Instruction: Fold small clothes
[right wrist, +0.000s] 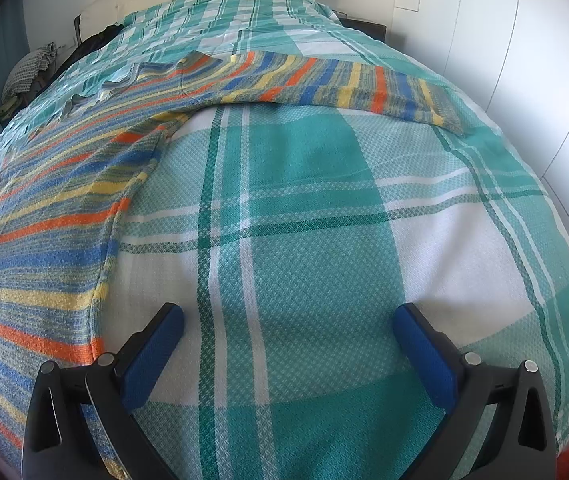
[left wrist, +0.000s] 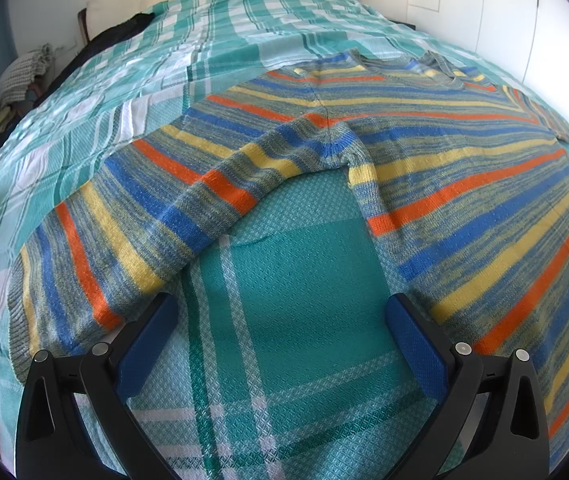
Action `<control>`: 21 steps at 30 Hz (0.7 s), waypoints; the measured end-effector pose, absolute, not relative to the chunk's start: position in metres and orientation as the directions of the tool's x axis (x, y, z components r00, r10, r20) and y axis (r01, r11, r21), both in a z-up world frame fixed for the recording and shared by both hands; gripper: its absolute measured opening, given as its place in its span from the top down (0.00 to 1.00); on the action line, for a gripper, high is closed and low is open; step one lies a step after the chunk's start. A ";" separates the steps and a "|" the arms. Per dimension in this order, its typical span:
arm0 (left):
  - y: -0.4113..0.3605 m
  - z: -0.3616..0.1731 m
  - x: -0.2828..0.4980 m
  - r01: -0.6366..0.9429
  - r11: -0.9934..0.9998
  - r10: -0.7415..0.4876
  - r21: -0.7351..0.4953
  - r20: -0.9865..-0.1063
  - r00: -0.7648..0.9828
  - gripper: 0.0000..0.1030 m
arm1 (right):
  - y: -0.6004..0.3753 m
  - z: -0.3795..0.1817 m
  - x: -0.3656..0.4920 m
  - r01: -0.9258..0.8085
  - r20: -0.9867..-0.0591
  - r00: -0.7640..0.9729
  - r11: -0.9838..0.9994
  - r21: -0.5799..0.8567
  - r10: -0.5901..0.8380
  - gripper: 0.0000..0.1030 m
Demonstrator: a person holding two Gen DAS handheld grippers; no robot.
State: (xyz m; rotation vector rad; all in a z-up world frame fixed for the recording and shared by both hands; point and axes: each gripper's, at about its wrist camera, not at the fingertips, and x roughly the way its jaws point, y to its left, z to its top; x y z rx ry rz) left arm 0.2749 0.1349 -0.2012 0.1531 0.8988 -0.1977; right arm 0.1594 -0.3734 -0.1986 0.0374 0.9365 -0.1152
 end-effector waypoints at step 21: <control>0.134 -0.201 0.275 0.233 0.971 -0.105 0.050 -0.788 0.607 0.00 | -0.373 -0.199 0.160 0.112 -0.800 0.594 0.994 -0.021 -0.084 0.00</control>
